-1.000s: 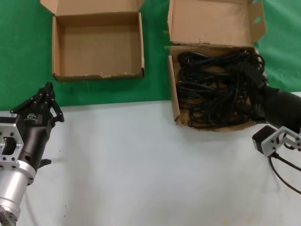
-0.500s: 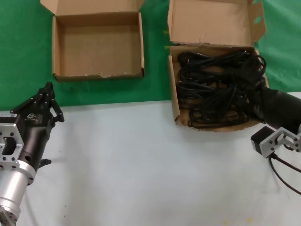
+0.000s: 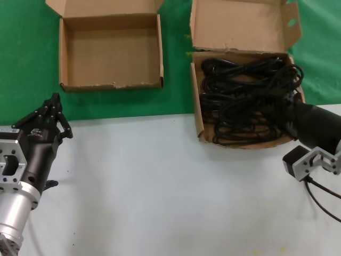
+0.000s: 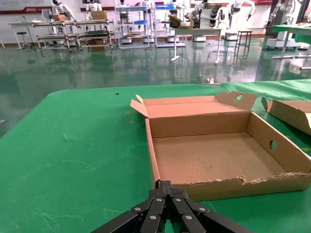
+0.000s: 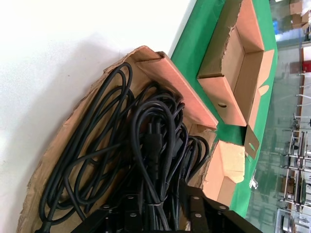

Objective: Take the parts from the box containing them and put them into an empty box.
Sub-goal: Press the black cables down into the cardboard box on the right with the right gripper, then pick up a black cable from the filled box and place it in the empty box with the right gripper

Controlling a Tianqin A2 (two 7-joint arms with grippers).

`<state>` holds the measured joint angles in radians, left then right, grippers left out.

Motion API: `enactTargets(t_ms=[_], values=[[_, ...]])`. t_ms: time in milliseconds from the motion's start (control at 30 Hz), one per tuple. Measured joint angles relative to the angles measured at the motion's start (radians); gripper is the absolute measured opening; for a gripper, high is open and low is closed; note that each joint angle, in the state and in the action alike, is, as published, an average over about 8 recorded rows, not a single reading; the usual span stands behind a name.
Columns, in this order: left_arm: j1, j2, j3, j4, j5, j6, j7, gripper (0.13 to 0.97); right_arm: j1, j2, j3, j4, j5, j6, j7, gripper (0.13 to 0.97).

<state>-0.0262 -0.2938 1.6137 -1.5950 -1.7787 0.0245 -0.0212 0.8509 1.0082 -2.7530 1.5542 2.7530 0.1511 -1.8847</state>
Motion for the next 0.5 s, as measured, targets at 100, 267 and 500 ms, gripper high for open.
enactTargets(t_ms=[100,267,500], values=[[0.000,0.000,0.000,0.000,0.000,0.000,0.000,0.145,-0.002,-0.002,0.000,-0.002,0.000,0.000,0.002,0.344],[0.000,0.000,0.000,0.000,0.000,0.000,0.000,0.145,-0.003,-0.004,0.000,-0.003,0.000,-0.001,0.008,0.261],[0.000,0.000,0.000,0.000,0.000,0.000,0.000,0.145,-0.001,-0.006,0.000,-0.004,0.000,-0.006,0.021,0.196]])
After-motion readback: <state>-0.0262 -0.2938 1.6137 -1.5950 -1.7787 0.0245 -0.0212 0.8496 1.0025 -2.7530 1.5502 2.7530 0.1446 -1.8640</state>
